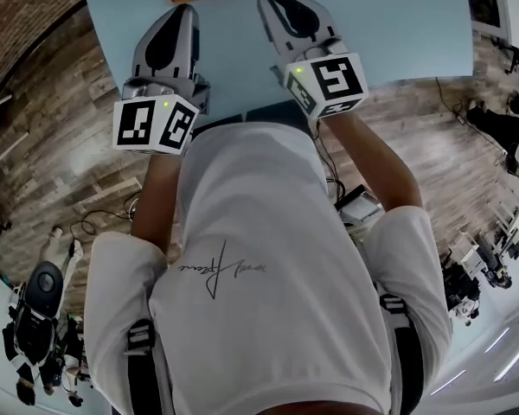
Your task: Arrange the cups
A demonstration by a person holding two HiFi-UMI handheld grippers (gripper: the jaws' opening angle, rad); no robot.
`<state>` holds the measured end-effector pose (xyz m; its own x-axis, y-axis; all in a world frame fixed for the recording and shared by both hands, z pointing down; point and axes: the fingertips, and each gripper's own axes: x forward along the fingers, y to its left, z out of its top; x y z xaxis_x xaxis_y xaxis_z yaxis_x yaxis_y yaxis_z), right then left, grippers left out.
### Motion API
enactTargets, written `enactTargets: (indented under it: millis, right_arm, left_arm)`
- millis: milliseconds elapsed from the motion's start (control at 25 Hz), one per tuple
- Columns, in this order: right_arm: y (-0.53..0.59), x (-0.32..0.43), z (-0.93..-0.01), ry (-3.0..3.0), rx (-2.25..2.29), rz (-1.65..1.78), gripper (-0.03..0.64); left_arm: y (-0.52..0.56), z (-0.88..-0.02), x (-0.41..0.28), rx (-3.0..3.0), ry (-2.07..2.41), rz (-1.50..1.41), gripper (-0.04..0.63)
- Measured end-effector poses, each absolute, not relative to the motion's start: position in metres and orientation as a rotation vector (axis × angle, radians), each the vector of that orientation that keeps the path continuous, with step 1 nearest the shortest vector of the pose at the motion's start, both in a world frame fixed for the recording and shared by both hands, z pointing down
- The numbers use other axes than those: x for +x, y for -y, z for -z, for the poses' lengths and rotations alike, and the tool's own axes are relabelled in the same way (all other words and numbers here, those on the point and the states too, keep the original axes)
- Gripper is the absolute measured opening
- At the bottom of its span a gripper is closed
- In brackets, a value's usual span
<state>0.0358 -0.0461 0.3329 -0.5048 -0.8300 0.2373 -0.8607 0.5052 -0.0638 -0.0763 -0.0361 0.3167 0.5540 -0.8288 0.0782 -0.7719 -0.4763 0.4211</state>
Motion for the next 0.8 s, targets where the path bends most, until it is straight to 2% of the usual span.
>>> enactTargets:
  millis: [360, 800]
  right_arm:
    - [0.029, 0.018, -0.295, 2.733, 1.226, -0.307, 0.029]
    - [0.004, 0.016, -0.264, 2.803, 1.145, -0.368, 0.020]
  left_arm:
    - [0.027, -0.301, -0.071, 2.415, 1.264, 0.199, 0.008]
    - [0.010, -0.282, -0.062, 2.441, 1.243, 0.221, 0.008]
